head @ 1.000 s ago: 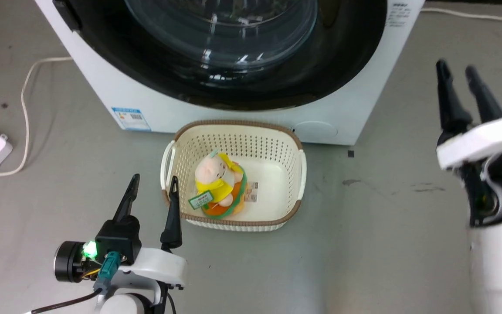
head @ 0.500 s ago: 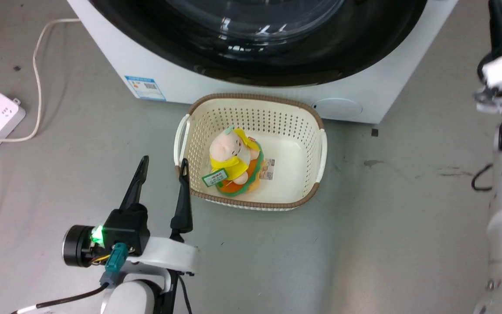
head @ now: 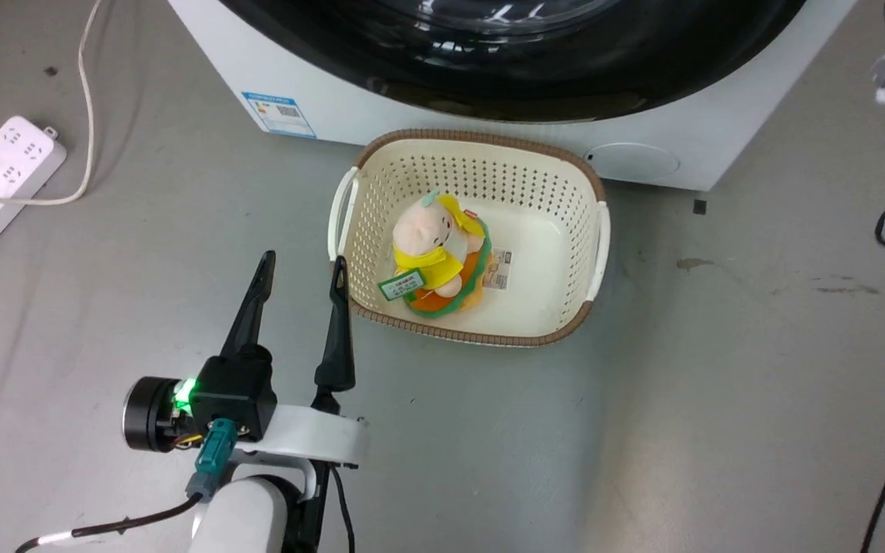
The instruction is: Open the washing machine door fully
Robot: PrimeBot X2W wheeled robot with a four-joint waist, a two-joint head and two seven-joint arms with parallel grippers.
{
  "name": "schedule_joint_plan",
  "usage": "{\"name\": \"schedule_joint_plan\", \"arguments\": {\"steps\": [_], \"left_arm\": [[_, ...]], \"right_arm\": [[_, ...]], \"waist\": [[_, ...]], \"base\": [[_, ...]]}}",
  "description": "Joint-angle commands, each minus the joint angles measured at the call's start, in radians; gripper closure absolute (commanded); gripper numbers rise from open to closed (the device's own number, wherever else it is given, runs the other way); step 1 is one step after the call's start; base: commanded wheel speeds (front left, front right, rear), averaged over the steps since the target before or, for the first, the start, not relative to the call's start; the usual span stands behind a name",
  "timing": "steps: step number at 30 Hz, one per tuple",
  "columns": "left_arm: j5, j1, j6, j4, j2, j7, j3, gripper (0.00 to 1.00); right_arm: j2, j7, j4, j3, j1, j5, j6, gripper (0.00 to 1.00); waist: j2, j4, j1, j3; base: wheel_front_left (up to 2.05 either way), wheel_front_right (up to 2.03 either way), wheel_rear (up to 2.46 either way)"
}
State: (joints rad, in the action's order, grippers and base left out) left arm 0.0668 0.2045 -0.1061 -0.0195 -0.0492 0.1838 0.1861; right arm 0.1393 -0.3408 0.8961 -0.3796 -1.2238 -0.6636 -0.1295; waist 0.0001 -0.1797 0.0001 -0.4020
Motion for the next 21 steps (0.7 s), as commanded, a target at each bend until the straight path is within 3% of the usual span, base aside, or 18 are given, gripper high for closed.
{"name": "schedule_joint_plan", "arguments": {"steps": [1, 13, 21], "left_arm": [[0.009, 0.018, -0.011, -0.003, -0.001, 0.011, 0.008, 0.0], [0.025, 0.054, -0.031, -0.006, -0.001, 0.036, 0.042, 0.0], [0.03, 0.071, -0.043, -0.003, -0.001, 0.053, 0.056, 0.0]], "right_arm": [[0.011, -0.022, 0.04, -0.015, -0.058, -0.023, -0.001, 1.0], [0.041, -0.162, 0.188, -0.093, -0.214, -0.08, -0.001, 1.0], [0.05, -0.32, 0.272, -0.149, -0.267, -0.098, -0.001, 1.0]], "waist": [[-0.0001, -0.007, -0.0001, -0.011], [-0.0001, -0.035, -0.0001, -0.067], [-0.0001, -0.053, -0.0001, -0.092]], "base": [[0.0, 0.0, 0.0], [0.0, 0.0, 0.0], [0.0, 0.0, 0.0]]}}
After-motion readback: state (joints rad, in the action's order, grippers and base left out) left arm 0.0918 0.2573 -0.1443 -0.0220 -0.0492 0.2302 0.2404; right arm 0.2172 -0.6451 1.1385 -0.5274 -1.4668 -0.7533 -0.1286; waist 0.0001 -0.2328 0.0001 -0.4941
